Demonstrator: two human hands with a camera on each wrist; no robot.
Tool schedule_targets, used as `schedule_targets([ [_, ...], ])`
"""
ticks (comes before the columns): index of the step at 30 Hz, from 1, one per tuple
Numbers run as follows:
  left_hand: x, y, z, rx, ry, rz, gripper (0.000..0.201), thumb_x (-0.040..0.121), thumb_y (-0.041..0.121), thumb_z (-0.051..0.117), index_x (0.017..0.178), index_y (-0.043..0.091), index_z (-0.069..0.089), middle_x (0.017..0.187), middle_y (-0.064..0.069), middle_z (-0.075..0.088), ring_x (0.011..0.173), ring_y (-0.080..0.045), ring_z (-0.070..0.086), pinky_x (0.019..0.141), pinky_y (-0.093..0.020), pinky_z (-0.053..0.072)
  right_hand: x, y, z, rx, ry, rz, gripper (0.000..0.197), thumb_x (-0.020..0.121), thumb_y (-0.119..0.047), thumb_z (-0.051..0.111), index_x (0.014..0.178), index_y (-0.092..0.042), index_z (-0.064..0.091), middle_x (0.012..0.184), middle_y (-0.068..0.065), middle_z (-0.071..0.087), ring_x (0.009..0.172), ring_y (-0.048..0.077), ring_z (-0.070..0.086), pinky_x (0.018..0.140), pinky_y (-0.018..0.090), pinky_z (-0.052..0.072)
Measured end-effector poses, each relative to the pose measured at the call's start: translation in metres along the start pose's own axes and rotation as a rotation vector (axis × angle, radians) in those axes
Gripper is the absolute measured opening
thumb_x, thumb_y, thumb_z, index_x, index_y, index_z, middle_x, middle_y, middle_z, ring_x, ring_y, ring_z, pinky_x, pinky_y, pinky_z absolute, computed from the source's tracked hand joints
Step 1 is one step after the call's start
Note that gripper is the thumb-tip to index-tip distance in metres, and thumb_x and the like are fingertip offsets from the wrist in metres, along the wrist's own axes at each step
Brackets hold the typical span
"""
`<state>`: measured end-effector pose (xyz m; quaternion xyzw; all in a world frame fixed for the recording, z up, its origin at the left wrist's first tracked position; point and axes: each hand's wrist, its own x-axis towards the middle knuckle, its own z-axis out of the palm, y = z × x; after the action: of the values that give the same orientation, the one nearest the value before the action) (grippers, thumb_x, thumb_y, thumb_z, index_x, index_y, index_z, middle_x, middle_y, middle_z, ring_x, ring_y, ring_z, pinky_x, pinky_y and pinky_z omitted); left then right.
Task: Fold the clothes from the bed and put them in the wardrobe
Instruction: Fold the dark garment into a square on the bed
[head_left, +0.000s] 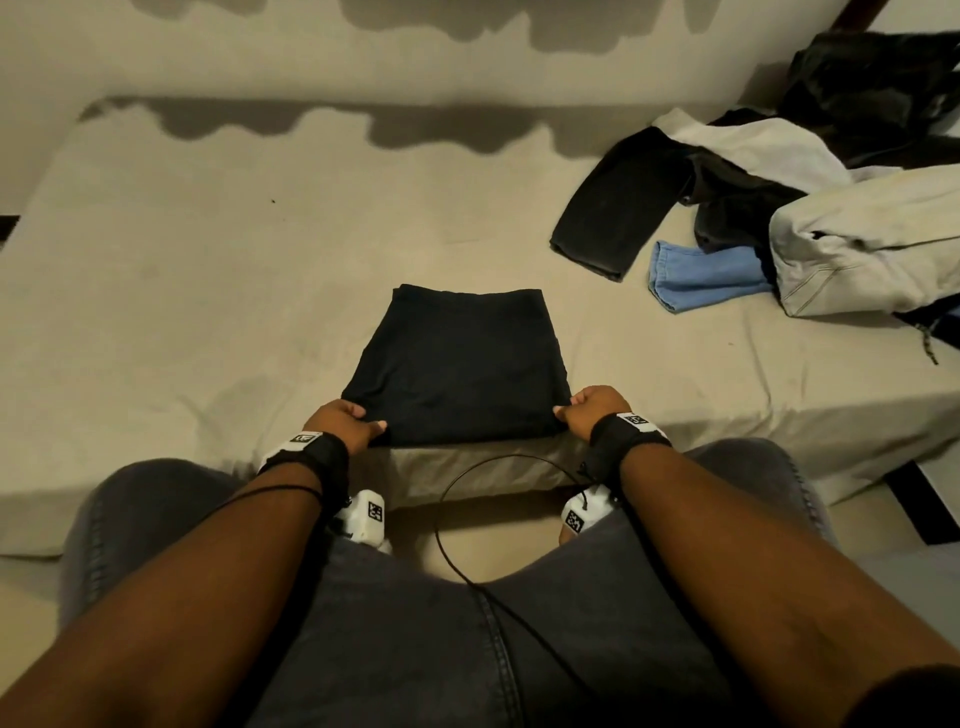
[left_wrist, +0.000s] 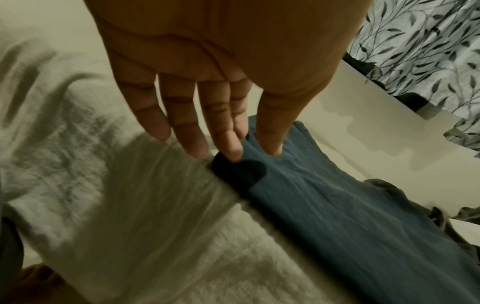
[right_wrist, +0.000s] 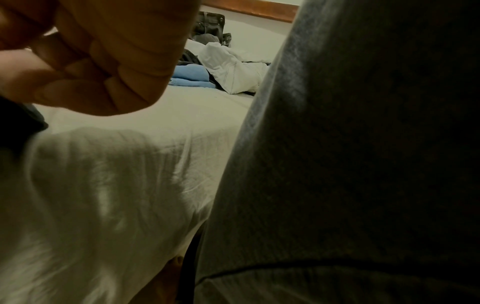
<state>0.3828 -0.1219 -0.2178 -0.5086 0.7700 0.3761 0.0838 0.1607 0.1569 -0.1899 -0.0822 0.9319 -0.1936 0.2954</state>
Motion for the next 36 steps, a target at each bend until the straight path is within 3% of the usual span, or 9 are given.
schedule_targets([
  [4,0.002,-0.007,-0.002,0.294,-0.063,-0.052,0.053,0.089,0.055,0.068,0.116,0.01,0.068,0.122,-0.014,0.068,0.109,-0.036,0.064,0.085,-0.034,0.048,-0.001,0.003,-0.003,-0.06,-0.078,0.042,0.037,0.097,-0.038,0.062,0.114,-0.006,0.07,0.118,0.015,0.067,0.111,0.035,0.061,0.096,0.034,0.046],
  [6,0.003,-0.005,-0.001,0.293,-0.085,-0.007,0.051,0.094,0.055,0.062,0.115,0.008,0.069,0.121,-0.013,0.068,0.111,-0.035,0.063,0.09,-0.035,0.048,0.0,0.004,-0.005,-0.06,-0.08,0.021,0.039,0.1,-0.037,0.058,0.12,-0.006,0.069,0.128,0.015,0.066,0.118,0.035,0.06,0.1,0.033,0.044],
  [9,0.002,0.002,-0.003,0.208,-0.107,0.064,0.042,0.099,0.048,0.058,0.096,0.008,0.07,0.11,-0.013,0.069,0.109,-0.032,0.062,0.095,-0.035,0.047,0.002,0.006,-0.006,-0.018,-0.091,-0.009,0.03,0.099,-0.036,0.061,0.105,-0.009,0.072,0.121,0.014,0.069,0.113,0.032,0.062,0.09,0.028,0.043],
  [14,0.016,-0.003,-0.003,0.11,-0.059,0.078,0.036,0.088,0.041,0.075,0.069,0.016,0.058,0.085,-0.008,0.066,0.094,-0.031,0.065,0.087,-0.035,0.049,0.008,0.013,-0.001,0.152,-0.023,0.016,0.032,0.087,-0.03,0.078,0.065,-0.02,0.057,0.073,0.001,0.06,0.079,0.025,0.055,0.077,0.028,0.042],
  [17,0.017,-0.004,-0.001,0.136,-0.095,0.084,0.031,0.089,0.044,0.073,0.079,0.015,0.068,0.09,-0.007,0.069,0.101,-0.03,0.066,0.094,-0.034,0.049,0.012,0.015,-0.002,0.16,-0.017,-0.006,0.032,0.084,-0.03,0.081,0.064,-0.02,0.057,0.071,-0.002,0.059,0.078,0.023,0.056,0.076,0.027,0.041],
  [21,0.014,-0.005,0.0,0.212,-0.147,0.015,0.043,0.093,0.053,0.065,0.11,0.015,0.075,0.115,-0.007,0.071,0.109,-0.03,0.066,0.101,-0.036,0.048,0.012,0.013,-0.002,0.229,-0.029,-0.082,0.014,0.087,-0.026,0.079,0.094,-0.017,0.072,0.098,-0.003,0.064,0.094,0.015,0.058,0.091,0.024,0.043],
  [23,0.013,-0.006,-0.001,0.253,-0.146,-0.016,0.057,0.09,0.062,0.062,0.12,0.015,0.072,0.122,-0.008,0.071,0.11,-0.031,0.065,0.095,-0.033,0.049,0.011,0.013,-0.001,0.361,-0.024,-0.107,0.018,0.087,-0.02,0.079,0.102,-0.013,0.073,0.092,-0.001,0.066,0.081,0.014,0.059,0.084,0.025,0.047],
  [28,0.019,-0.01,0.001,0.3,-0.164,-0.017,0.066,0.084,0.068,0.065,0.117,0.012,0.072,0.118,-0.01,0.072,0.105,-0.031,0.067,0.084,-0.032,0.048,0.01,0.016,-0.001,0.646,-0.092,-0.117,0.011,0.089,-0.007,0.075,0.081,-0.01,0.068,0.049,-0.006,0.054,0.044,0.01,0.039,0.049,0.024,0.035],
  [36,0.007,0.004,-0.003,0.43,-0.12,0.057,0.043,0.101,0.049,0.053,0.119,0.014,0.071,0.131,-0.011,0.066,0.123,-0.033,0.058,0.105,-0.036,0.043,0.015,0.015,-0.002,0.646,-0.045,-0.103,0.012,0.086,-0.009,0.078,0.081,-0.011,0.067,0.061,0.001,0.059,0.047,0.008,0.047,0.055,0.024,0.041],
])
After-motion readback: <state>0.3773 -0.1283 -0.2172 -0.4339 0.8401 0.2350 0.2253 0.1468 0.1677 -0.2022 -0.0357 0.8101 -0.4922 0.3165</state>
